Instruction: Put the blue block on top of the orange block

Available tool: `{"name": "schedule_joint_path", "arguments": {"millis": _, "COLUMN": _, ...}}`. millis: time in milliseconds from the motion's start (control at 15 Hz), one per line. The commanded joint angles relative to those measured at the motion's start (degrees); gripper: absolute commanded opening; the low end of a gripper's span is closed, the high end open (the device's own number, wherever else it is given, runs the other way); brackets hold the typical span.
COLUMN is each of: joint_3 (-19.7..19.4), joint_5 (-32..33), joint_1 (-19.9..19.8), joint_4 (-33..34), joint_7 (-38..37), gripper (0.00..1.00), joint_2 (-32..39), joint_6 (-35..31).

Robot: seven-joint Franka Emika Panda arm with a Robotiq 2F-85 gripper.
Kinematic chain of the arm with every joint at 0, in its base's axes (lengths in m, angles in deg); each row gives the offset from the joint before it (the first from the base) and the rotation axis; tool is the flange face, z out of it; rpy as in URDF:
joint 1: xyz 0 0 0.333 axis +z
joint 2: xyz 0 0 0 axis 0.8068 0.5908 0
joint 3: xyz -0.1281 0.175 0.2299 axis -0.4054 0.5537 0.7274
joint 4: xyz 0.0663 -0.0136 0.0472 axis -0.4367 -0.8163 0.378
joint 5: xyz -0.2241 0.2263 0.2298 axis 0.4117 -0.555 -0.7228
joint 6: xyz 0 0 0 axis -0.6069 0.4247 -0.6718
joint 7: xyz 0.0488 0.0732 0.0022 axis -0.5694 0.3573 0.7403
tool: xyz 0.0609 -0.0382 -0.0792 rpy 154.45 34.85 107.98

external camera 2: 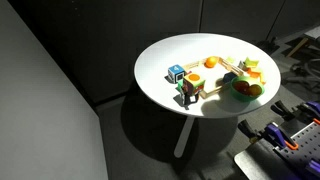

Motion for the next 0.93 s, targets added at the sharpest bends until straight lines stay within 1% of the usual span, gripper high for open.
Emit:
{"name": "schedule_joint_path", "arguments": {"millis": 0, "joint_3": 1.28, "joint_5": -0.48, "joint_1": -1.65, "joint_4": 0.18, "joint_7": 0.61, "gripper": 1.0, "joint_2": 0.18, "joint_6": 0.29}}
{"name": "schedule_joint_path", "arguments": {"millis": 267, "joint_3": 1.28, "joint_5": -0.48, "joint_1": -1.65, "joint_4": 0.19, "joint_7": 0.61, "gripper": 1.0, "joint_2": 0.14, "joint_6": 0.29}}
{"name": "schedule_joint_path", "arguments": {"millis": 533, "joint_3": 2.57, "joint_5": -0.45, "joint_1": -1.98, "joint_4": 0.48, "joint_7": -0.84, "gripper": 1.0, "joint_2": 1.44, "joint_6": -1.98}}
{"name": "schedule_joint_path", "arguments": {"millis": 867, "joint_3": 4.79, "joint_5": 0.07, "joint_1": -1.57, "joint_4": -0.32, "joint_7": -1.6, "gripper": 1.0, "joint_2": 3.23, "joint_6": -9.43}}
